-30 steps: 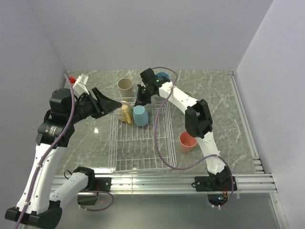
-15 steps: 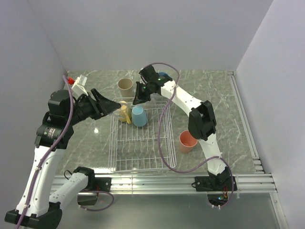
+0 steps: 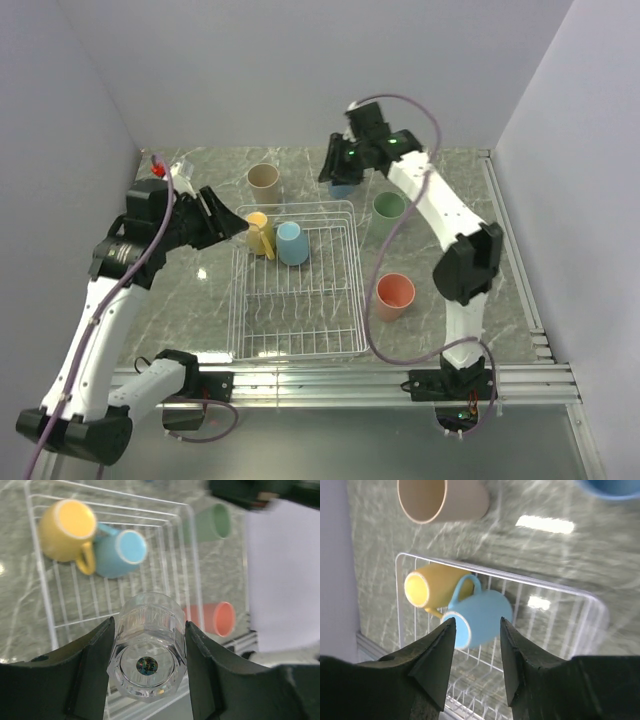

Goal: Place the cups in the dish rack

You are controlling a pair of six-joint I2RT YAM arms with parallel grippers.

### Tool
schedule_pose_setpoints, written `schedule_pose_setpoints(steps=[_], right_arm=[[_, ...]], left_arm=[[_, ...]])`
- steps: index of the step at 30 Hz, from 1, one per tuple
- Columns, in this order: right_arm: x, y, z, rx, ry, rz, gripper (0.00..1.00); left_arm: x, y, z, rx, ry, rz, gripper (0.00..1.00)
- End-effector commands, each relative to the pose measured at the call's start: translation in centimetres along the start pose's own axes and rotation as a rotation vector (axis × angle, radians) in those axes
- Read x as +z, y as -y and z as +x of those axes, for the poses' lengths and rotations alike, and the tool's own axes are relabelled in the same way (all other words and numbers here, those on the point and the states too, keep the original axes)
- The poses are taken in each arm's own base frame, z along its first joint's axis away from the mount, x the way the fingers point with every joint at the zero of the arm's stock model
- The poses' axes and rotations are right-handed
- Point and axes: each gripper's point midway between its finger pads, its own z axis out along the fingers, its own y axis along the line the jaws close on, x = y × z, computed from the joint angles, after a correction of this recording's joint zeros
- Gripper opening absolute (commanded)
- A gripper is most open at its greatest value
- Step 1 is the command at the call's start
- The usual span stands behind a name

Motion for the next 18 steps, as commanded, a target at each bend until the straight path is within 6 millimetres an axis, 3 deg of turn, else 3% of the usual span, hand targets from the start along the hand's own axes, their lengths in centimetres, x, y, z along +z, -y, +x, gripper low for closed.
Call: schedule_pose_setpoints(steps=[1, 3, 4, 5, 7, 8, 11, 13, 14, 18], right_arm=[[-6.4, 0.5, -2.4, -0.017, 0.128, 0.006, 0.49], [-8.3, 1.6, -1.8, -0.021, 0.141, 0.031, 0.49], [-8.6, 3.1, -1.3, -0.008, 0.131, 0.06, 0.49], [-10.3, 3.1, -1.2, -0.012, 0.157, 0.058, 0.49], [-11.2, 4.9, -0.4, 0.002, 0.153, 0.087, 0.49], [-12.7, 4.9, -0.3, 0.0, 0.177, 0.082, 0.49], [-14.6, 6.5, 0.6, 0.002, 0.194, 0.108, 0.48], [-15.3, 7.7, 1.0, 0.001, 0.197, 0.126, 0.48], [-15.7, 9.0, 1.6, 0.013, 0.195, 0.145, 0.48], [-16.8, 11.1, 2.8, 0.033, 0.201, 0.173, 0.47]], left_arm=[[1.3, -2.1, -1.0, 0.041, 0.018, -0.118, 0.0], [2.8, -3.4, -0.8, 0.054, -0.01, -0.199, 0.0], [3.3, -3.7, -0.6, 0.065, -0.02, -0.223, 0.0], [4.6, -3.5, 0.2, 0.091, -0.06, -0.236, 0.0], [5.8, -3.8, 0.7, 0.131, -0.075, -0.278, 0.0], [6.9, -3.4, 1.9, 0.152, -0.117, -0.283, 0.0], [8.7, -3.6, 3.7, 0.159, -0.164, -0.279, 0.0], [9.6, -4.5, 4.2, 0.173, -0.151, -0.336, 0.0], [10.3, -4.8, 5.7, 0.192, -0.188, -0.359, 0.0], [11.4, -6.2, 8.4, 0.205, -0.212, -0.434, 0.0]])
